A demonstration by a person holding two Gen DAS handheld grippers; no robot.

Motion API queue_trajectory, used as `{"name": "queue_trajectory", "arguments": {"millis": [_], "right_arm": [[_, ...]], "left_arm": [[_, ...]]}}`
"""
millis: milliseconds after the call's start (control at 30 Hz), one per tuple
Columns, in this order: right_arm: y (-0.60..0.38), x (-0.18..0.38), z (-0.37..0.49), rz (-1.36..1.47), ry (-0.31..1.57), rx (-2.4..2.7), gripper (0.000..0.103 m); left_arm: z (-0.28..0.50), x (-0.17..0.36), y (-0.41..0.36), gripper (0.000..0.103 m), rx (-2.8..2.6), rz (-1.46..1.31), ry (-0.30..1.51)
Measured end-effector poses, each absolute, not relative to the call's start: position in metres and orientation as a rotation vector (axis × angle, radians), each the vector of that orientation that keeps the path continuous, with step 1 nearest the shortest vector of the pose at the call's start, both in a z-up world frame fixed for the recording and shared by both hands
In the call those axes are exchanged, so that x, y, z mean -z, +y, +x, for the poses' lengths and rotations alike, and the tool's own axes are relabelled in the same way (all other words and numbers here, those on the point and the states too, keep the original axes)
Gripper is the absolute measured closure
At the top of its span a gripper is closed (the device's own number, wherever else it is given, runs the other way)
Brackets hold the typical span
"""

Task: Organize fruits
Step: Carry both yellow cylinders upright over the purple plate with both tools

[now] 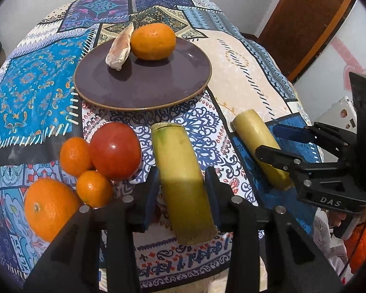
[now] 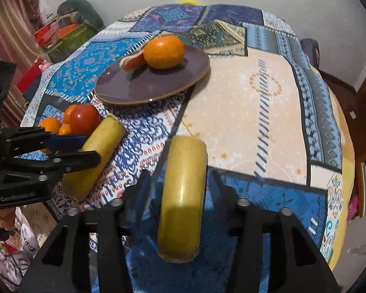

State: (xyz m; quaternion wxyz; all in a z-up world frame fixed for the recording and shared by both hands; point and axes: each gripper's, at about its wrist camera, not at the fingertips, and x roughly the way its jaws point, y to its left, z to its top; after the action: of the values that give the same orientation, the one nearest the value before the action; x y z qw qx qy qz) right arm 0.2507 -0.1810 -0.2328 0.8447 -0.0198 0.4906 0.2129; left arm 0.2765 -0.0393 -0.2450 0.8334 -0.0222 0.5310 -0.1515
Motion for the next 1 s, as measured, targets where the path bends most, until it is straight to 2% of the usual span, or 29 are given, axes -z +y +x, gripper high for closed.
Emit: {"name": "queue_trajectory", "arguments": {"millis": [200, 267, 333, 567, 667, 733, 767, 833, 867, 933, 1000], "right_arm": [[-0.193, 0.241, 0.251, -0.023, 1.074, -0.411, 0.04], [-0.194, 0.239, 0.252, -0.03, 1.063, -0.401, 0.033], [-0.192, 0.237, 0.252, -0.051, 1.044, -0.379, 0.021], [-0.175, 0.243, 0.26, -0.083, 1.075, -0.412, 0.02], [-0.174, 0.25, 0.262, -0.067, 1.088, -0.417, 0.024], [-0.173, 0.255, 0.264, -0.065, 1.088, -0.415, 0.036], [-0.173, 0.256, 0.264, -0.07, 1.086, -0.411, 0.037], [-0.175, 0.254, 0.263, -0.066, 1.07, -0.409, 0.046], [-0.175, 0.254, 0.263, -0.06, 1.071, -0.416, 0.049], [-0.178, 0.253, 0.264, -0.046, 1.068, -0.423, 0.067], [-0.181, 0.253, 0.266, -0.009, 1.077, -0.441, 0.067]], "left_arm": [[0.279, 0.245, -0.043, 0.065, 0.311, -0.021, 1.124], [0.282, 0.247, -0.043, 0.065, 0.305, -0.023, 1.125], [0.285, 0.248, -0.043, 0.064, 0.3, -0.027, 1.128], [0.299, 0.26, -0.047, 0.061, 0.285, -0.02, 1.153], [0.3, 0.261, -0.053, 0.061, 0.285, 0.013, 1.139], [0.301, 0.263, -0.055, 0.061, 0.288, 0.021, 1.135], [0.302, 0.264, -0.055, 0.061, 0.29, 0.017, 1.134], [0.304, 0.265, -0.055, 0.061, 0.293, 0.001, 1.134], [0.305, 0.265, -0.054, 0.064, 0.291, -0.004, 1.132], [0.306, 0.265, -0.051, 0.065, 0.295, -0.018, 1.13], [0.304, 0.263, -0.052, 0.065, 0.293, -0.027, 1.128]]}}
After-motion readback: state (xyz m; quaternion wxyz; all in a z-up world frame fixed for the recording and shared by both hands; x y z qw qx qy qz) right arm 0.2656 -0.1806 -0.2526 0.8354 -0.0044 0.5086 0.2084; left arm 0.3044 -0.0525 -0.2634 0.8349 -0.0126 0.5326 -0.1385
